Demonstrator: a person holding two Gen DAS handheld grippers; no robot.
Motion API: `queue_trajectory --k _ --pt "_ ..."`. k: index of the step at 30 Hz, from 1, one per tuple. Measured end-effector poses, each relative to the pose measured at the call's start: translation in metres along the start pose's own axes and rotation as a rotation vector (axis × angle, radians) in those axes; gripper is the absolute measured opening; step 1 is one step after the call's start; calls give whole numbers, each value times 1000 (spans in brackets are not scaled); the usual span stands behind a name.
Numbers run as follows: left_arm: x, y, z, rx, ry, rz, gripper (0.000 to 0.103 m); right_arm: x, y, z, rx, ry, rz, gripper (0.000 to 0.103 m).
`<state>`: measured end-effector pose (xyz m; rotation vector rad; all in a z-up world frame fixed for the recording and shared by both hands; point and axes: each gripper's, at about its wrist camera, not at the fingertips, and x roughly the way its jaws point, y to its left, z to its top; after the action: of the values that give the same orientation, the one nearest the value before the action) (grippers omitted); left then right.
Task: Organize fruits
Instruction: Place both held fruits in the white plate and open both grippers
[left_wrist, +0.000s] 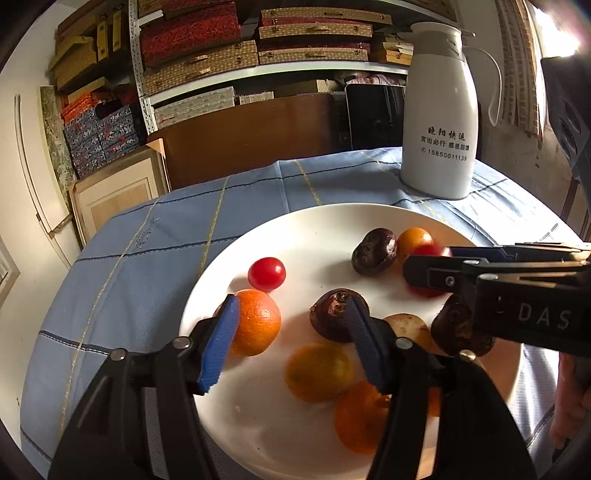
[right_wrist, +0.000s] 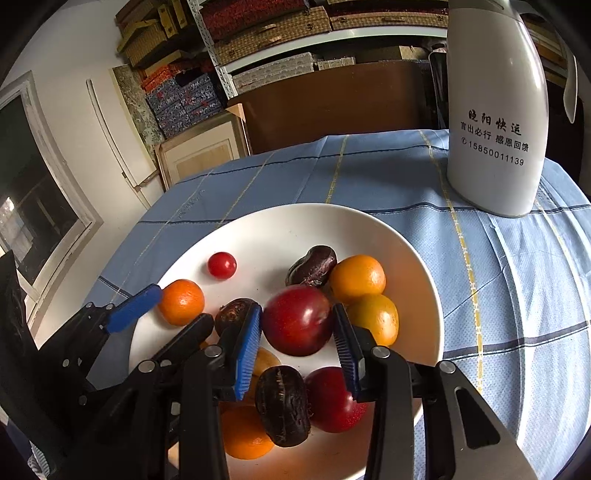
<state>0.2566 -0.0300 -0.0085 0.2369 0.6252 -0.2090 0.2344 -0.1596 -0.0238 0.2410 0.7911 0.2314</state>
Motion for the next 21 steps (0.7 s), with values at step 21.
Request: queue_trajectory --k 21 --pt "-68 6 -23 -38 -85 83 89 -63 10 -28 -4 -79 24 57"
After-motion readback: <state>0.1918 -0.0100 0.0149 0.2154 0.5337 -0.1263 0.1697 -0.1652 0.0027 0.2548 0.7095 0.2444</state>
